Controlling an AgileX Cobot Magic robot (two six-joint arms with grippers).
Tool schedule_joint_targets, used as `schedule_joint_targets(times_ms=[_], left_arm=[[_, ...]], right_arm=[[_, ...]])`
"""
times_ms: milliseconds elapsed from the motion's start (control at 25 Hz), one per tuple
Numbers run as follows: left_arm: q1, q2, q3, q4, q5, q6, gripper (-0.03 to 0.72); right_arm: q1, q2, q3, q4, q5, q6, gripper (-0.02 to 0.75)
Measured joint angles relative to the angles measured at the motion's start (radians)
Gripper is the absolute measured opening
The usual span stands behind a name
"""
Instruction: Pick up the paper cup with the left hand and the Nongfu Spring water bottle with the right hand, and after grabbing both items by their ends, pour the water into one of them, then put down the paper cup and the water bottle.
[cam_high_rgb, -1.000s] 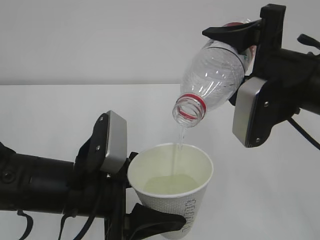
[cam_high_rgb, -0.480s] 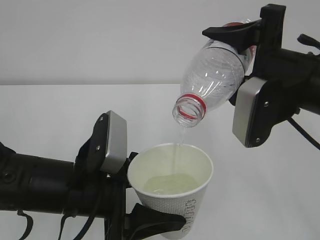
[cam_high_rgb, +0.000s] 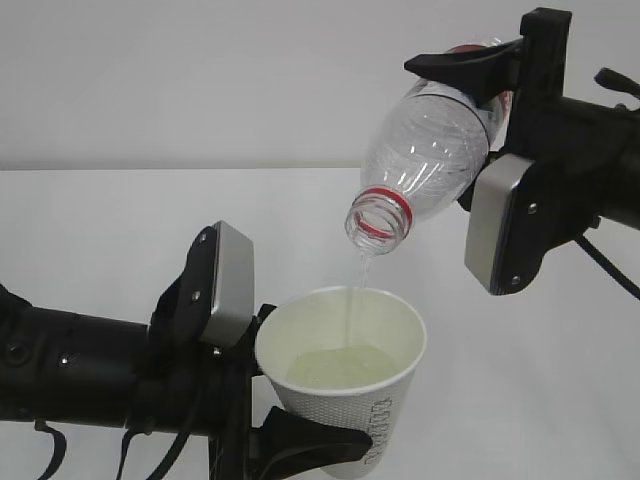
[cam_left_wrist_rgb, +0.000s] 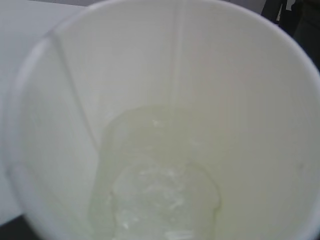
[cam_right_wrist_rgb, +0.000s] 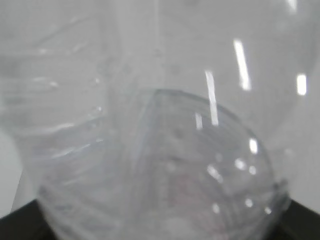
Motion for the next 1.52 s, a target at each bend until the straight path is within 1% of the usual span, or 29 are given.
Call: schedule_joint_targets(times_ms=[880, 1520], left_arm=[[0.000, 0.000, 0.000, 0.000, 0.000, 0.002, 0.498], [0.000, 0.000, 0.000, 0.000, 0.009, 0.041, 0.498]], right_arm=[[0.000, 0.000, 0.000, 0.000, 0.000, -0.019, 0.520], [0.000, 0.000, 0.000, 0.000, 0.000, -0.023, 0.520]])
